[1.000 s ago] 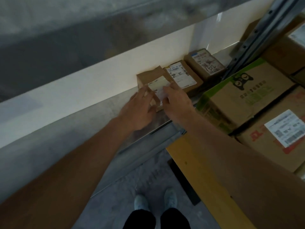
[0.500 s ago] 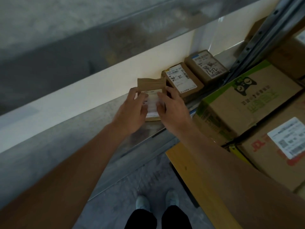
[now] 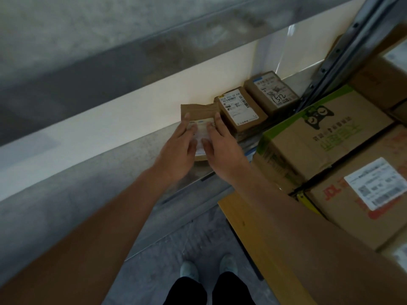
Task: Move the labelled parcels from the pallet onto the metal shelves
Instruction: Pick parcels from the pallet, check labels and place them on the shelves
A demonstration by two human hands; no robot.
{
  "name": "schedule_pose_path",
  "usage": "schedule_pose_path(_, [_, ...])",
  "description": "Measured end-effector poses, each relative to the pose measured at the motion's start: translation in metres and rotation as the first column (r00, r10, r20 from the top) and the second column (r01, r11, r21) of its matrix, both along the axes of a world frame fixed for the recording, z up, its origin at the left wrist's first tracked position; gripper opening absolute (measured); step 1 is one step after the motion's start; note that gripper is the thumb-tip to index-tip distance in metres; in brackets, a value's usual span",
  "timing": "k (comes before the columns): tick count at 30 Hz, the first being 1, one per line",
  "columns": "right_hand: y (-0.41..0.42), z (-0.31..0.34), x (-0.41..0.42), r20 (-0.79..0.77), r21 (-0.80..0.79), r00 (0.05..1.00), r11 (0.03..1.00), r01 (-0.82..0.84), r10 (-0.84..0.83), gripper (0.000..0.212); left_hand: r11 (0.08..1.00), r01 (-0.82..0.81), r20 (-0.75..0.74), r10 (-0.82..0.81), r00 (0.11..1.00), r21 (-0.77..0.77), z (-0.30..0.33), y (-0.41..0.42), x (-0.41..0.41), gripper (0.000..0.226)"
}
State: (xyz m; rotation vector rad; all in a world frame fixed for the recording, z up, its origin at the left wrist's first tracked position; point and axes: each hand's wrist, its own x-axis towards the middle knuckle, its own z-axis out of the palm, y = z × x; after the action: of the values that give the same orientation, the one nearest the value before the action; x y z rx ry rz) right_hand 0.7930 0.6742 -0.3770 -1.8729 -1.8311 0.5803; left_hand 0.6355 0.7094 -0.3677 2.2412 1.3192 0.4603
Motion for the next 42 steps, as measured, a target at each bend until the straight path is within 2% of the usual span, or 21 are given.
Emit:
schedule_pose_path(9, [-0.03, 0.059, 0.004, 0.016, 0.058, 0.998, 0.997, -0.055, 0.054, 0.053, 0.999, -0.049, 0.013, 0.049, 0.999, 0.007, 0.061, -0.034, 0.002, 0.045])
schedule_pose_path(16, [-0.066, 0.102, -0.003, 0.044, 0.076, 0.999, 0.997, -0.022, 0.018, 0.051, 0.999, -0.002, 0.03, 0.001, 1.0, 0.032, 0.096, -0.061, -0.005, 0.047])
schedule_pose_path(31, [-0.18, 0.17, -0.038, 0.138, 0.132, 0.943, 0.949, 0.287, -0.304, 0.052, 0.942, 0.322, 0.097, -0.331, 0.939, 0.091, 0.146, -0.116, -0.015, 0.049])
schedule_pose_path(38, [-0.23, 0.2, -0.03, 0.161, 0.175, 0.885, 0.895, 0.41, -0.437, 0.054, 0.882, 0.447, 0.097, -0.463, 0.881, 0.15, 0.178, -0.145, 0.007, 0.05])
schedule_pose_path(42, [-0.259, 0.219, -0.014, 0.202, 0.192, 0.866, 0.886, 0.423, -0.457, 0.053, 0.847, 0.501, 0.105, -0.522, 0.846, 0.175, 0.193, -0.165, 0.034, 0.052])
